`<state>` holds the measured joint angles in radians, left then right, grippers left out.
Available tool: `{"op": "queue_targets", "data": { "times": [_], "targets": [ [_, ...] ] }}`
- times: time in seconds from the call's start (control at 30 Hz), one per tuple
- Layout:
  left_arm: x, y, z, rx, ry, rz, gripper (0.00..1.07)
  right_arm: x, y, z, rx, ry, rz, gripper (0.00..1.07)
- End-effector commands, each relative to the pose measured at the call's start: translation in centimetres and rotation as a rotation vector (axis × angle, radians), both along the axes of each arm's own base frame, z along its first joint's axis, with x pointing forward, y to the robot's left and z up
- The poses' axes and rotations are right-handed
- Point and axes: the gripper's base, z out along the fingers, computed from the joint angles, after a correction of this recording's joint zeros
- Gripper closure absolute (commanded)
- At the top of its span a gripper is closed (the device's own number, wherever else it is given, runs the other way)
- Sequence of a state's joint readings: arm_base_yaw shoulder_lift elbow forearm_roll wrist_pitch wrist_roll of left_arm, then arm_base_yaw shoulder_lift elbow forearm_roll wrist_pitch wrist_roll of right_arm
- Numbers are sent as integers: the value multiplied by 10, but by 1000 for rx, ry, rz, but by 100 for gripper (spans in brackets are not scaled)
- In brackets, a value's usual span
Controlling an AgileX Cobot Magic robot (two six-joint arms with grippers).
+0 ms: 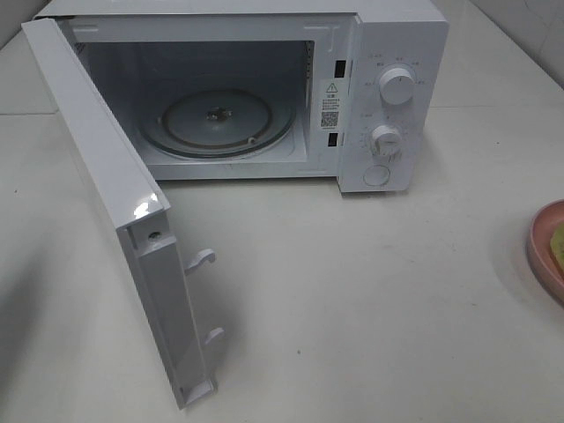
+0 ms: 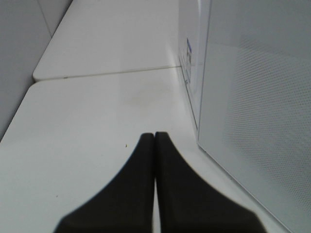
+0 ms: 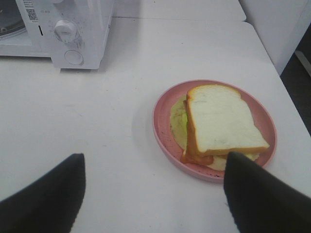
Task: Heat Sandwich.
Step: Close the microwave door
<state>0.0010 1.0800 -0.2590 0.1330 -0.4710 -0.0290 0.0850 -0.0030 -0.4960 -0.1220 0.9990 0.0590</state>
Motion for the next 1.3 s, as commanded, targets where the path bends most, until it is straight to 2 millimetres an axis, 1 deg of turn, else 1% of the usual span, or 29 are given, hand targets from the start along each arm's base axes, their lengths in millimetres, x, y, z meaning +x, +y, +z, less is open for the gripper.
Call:
{"op": "queue_targets", "data": {
  "times": [0.03, 0.13, 0.23, 0.3, 0.33, 0.43, 0.6, 0.73, 0.77, 0.9, 0.93, 1.0, 1.03, 1.1, 1.17, 1.23, 1.3],
  "targets": [
    [7, -7, -1, -22, -52, -72, 107, -4, 0, -1, -2, -29, 1, 32],
    [10, -11, -3, -54, -66, -109, 107, -4, 0, -1, -2, -29, 1, 32],
    [17, -20, -10, -77, -93, -210, 107, -4, 0, -1, -2, -29, 1, 32],
    [19, -22, -12, -83, -95, -228, 107, -4, 0, -1, -2, -29, 1, 32],
    [24, -25, -16, -88, -92, -270, 107, -4, 0, -1, -2, -29, 1, 32],
    [34, -32, -20, -121, -58, -324, 107, -4, 0, -1, -2, -29, 1, 32],
    [38, -40, -23, -130, -44, -354, 107, -4, 0, -1, -2, -29, 1, 32],
    [43, -60, -29, -118, -29, -404, 107, -4, 0, -1, -2, -29, 1, 32],
    [43, -60, -29, -118, -29, -404, 107, -4, 0, -1, -2, -29, 1, 32],
    [49, -72, -32, -136, -22, -394, 107, -4, 0, -1, -2, -29, 1, 32],
    [49, -72, -32, -136, -22, -394, 107, -4, 0, -1, -2, -29, 1, 32],
    [51, -79, -33, -140, -19, -400, 107, -4, 0, -1, -2, -29, 1, 32],
    [53, -87, -33, -141, -17, -416, 107, -4, 0, -1, -2, -29, 1, 32],
    [54, -89, -33, -143, -16, -420, 107, -4, 0, -1, -2, -29, 1, 32],
    [57, -98, -35, -147, -15, -424, 107, -4, 0, -1, -2, -29, 1, 32],
    [57, -101, -35, -151, -15, -421, 107, -4, 0, -1, -2, -29, 1, 32],
    [59, -110, -36, -153, -15, -420, 107, -4, 0, -1, -1, -29, 0, 32]
  ]
}}
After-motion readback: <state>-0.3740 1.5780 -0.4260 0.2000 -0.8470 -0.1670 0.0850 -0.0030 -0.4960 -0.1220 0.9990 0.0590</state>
